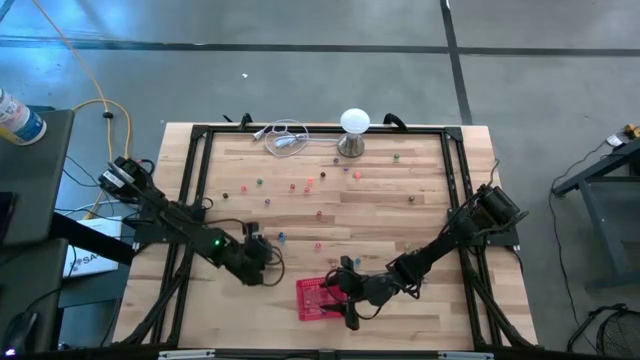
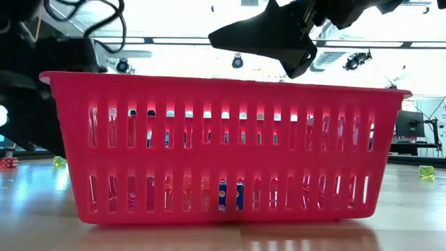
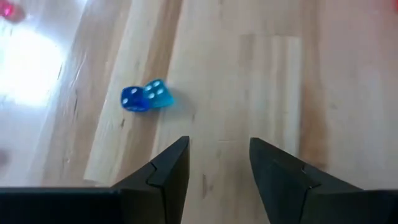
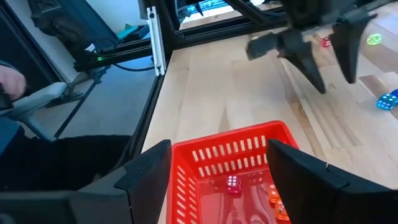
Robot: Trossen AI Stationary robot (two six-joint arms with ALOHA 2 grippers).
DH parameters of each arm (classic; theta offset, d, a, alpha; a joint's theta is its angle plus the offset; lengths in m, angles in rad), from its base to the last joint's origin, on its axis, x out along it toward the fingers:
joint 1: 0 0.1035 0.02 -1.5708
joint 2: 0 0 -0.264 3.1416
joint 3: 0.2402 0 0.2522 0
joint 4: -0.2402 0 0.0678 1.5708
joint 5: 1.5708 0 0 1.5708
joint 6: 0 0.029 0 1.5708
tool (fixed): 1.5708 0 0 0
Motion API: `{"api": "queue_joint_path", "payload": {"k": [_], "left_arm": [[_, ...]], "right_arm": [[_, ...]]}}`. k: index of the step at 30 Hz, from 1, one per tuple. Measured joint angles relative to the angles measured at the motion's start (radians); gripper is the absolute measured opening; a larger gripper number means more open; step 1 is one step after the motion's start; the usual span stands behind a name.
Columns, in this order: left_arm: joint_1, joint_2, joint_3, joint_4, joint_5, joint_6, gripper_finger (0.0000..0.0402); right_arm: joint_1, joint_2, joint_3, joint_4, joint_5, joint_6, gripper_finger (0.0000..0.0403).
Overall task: Pick & Place Dice
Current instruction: Put the light blue dice into the red bin
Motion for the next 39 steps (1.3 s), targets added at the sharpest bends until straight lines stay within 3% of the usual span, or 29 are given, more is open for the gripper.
{"api": "queue_joint_path", "payload": {"k": [10,22,39], "left_arm": [[0.109,-0.001,-0.124,0.22,0.004,0.012,0.016],[0.169,0.001,-0.134,0.325,-0.008,0.106,0.016],[0.163,0.001,-0.134,0.304,0.018,0.088,0.016]], "right_arm": [[-0.002,0.0,0.0,0.002,-0.006,-0.021,0.0254],[-0.003,0.0,0.0,0.005,-0.006,-0.024,0.0254],[-0.003,0.0,0.0,0.004,-0.006,-0.024,0.0254]]}}
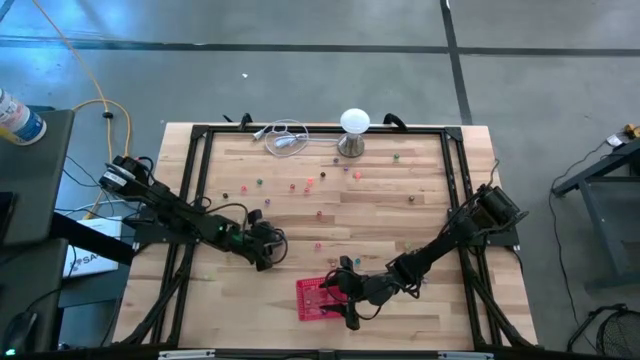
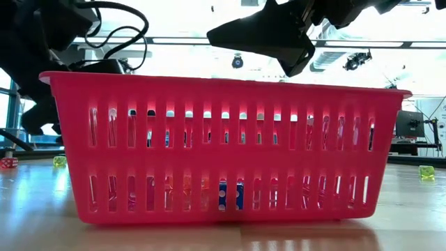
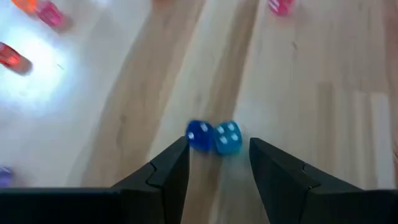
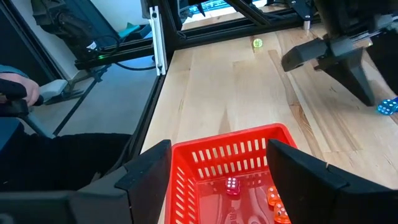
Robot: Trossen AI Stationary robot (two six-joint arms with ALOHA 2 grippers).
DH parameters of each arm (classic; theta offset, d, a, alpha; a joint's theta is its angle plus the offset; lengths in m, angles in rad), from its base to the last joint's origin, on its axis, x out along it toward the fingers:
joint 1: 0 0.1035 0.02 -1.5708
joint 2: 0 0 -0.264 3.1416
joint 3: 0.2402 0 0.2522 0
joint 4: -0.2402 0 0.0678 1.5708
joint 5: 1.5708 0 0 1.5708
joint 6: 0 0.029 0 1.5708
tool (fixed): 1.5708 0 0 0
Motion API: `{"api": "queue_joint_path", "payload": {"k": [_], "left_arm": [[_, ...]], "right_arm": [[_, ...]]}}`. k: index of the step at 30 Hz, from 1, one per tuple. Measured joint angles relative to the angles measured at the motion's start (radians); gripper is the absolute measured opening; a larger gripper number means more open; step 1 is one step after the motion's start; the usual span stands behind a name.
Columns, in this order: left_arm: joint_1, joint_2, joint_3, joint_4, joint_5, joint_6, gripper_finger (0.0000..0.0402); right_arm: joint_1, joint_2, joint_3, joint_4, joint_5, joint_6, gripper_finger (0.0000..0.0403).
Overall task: Pick & Place Dice
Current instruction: Put the light blue dice into the red bin
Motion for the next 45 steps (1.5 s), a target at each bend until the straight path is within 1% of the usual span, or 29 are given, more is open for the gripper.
{"api": "queue_joint_path", "payload": {"k": [2,4,8,16,23,35,41,45], "left_arm": [[-0.018,0.0,0.0,-0.022,0.017,-0.019,0.016],[-0.038,0.0,0.0,-0.03,0.012,-0.032,0.016],[-0.054,0.0,0.0,-0.018,0.002,-0.008,0.016],[0.005,0.0,0.0,0.012,0.0,0.02,0.016],[0.013,0.001,0.0,0.012,0.075,0.017,0.016],[0.051,0.003,0.0,0.026,0.075,0.019,0.016],[0.042,0.075,0.002,0.105,0.065,0.013,0.016],[0.043,0.119,0.005,0.123,0.062,0.013,0.016]], "right_arm": [[0.0,0.0,0.0,0.0,0.0,0.0,0.0254],[0.0,0.0,0.0,0.0,0.0,0.001,0.0254],[0.0,0.0,0.0,0.0,0.0,0.002,0.0254],[0.0,0.0,0.0,0.0,0.0,0.003,0.0254],[0.0,0.0,0.0,-0.006,0.0,-0.003,0.0254],[0.0,0.0,0.0,-0.008,0.0,-0.004,0.0254],[0.0,0.0,0.0,-0.008,0.0,-0.004,0.0254],[0.0,0.0,0.0,-0.008,0.0,0.0,0.0254]]}}
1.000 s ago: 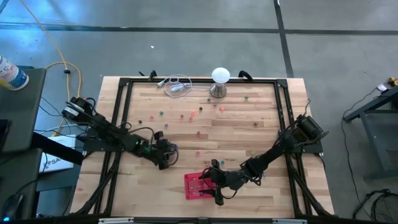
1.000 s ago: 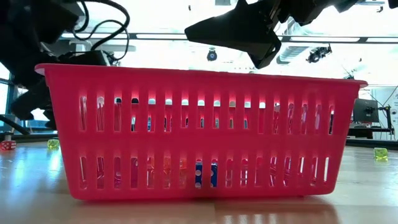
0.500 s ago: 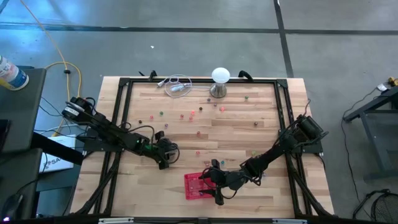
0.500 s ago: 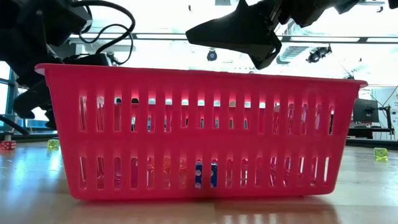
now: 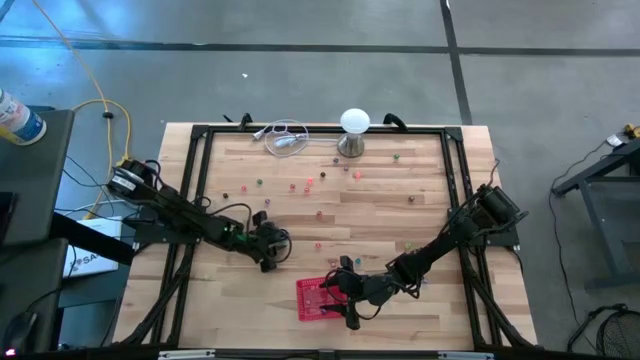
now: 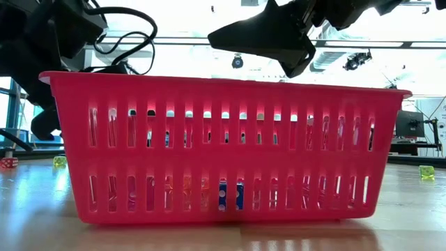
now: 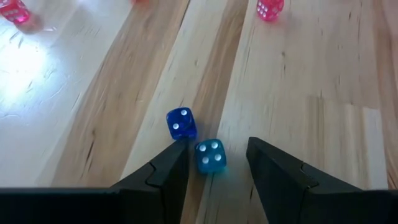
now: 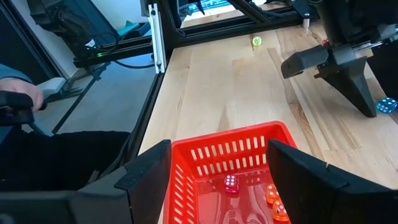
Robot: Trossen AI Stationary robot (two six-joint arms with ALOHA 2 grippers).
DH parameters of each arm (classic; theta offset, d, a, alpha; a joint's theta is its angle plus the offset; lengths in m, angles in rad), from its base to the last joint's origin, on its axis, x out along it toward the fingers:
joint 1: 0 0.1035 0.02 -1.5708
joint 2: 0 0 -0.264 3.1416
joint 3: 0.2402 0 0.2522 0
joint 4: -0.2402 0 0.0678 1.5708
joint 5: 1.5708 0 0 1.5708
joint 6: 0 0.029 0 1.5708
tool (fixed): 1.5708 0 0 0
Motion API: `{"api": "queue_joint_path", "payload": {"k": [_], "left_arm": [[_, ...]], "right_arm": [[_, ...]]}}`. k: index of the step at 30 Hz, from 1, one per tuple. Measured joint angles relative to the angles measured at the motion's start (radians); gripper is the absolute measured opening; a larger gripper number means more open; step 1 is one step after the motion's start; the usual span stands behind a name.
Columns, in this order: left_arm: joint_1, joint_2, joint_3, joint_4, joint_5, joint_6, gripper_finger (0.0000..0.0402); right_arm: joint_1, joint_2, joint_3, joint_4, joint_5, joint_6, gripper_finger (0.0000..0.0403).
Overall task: Pick & Place Dice
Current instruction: Put the light blue dice into the red bin
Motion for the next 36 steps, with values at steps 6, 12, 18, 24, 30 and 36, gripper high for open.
{"api": "queue_joint_path", "payload": {"k": [6,12,18,24,30,36], "left_arm": [[-0.027,0.007,0.0,-0.008,0.003,0.0,0.0159],[-0.082,0.009,-0.001,-0.018,-0.011,-0.026,0.0144],[-0.11,0.009,-0.001,-0.05,-0.014,-0.033,0.0132],[-0.131,0.009,-0.001,-0.118,-0.013,-0.088,0.0103],[-0.144,0.009,-0.002,-0.131,-0.013,-0.099,0.0061],[-0.144,0.009,-0.004,-0.124,-0.015,-0.1,0.0043]], "right_arm": [[0.0,0.0,0.0,0.001,0.0,0.001,0.0254],[0.002,0.0,0.0,0.025,-0.004,0.003,0.0254],[0.003,0.0,0.0,0.032,-0.004,0.018,0.0254],[0.003,0.0,0.0,0.052,-0.006,0.031,0.0254],[0.004,0.0,0.0,0.154,-0.096,0.025,0.0254],[0.036,0.0,0.0,0.29,-0.149,-0.09,0.0254]]}}
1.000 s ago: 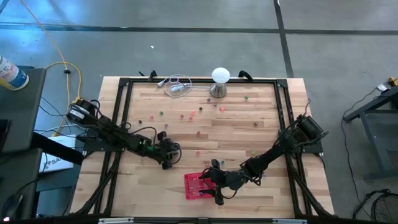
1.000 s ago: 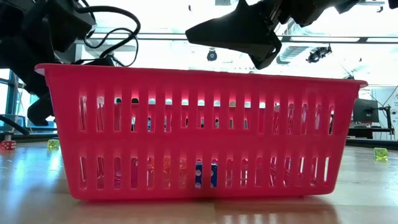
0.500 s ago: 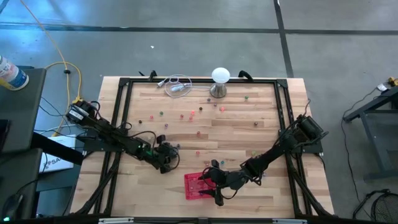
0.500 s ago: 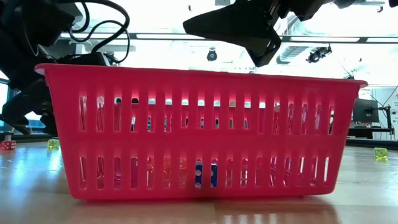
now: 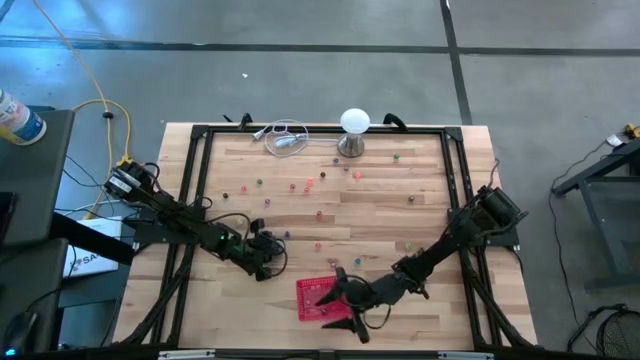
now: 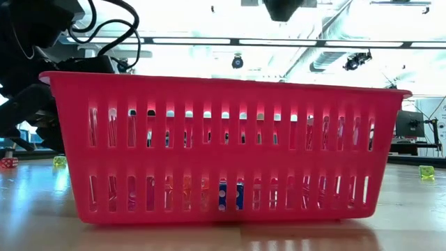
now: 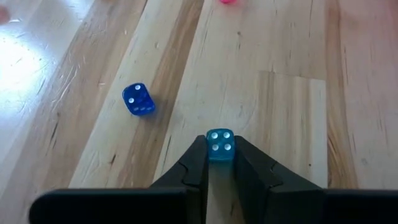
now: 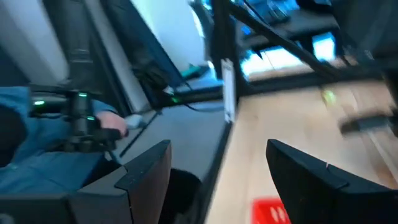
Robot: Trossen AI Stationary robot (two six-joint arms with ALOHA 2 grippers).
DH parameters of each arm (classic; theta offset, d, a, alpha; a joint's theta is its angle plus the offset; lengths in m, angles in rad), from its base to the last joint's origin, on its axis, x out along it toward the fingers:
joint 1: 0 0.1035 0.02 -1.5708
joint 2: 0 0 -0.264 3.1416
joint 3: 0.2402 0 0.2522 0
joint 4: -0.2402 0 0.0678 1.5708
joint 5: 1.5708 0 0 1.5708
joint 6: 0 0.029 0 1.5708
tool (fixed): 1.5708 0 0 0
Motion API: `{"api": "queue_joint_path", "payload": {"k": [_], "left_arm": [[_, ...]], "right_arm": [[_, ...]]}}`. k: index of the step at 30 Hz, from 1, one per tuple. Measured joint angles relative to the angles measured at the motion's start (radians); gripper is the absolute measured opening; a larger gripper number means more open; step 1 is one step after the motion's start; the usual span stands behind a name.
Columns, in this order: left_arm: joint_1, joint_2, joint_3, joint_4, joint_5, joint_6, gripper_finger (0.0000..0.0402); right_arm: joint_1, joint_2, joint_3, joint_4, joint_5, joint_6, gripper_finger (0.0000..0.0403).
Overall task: Pick & Place Dice
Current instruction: Put the light blue dice into the red bin
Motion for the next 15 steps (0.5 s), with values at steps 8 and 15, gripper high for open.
{"api": "queue_joint_path", "payload": {"k": [8,15], "left_arm": [[-0.034,-0.084,-0.001,0.011,-0.015,0.05,0.0046],[-0.133,-0.247,0.046,0.05,-0.029,0.124,0.0046]], "right_arm": [[0.064,0.0,0.0,0.104,0.012,-0.227,0.0254],[0.085,0.0,0.0,0.087,0.08,-0.273,0.0254]]}}
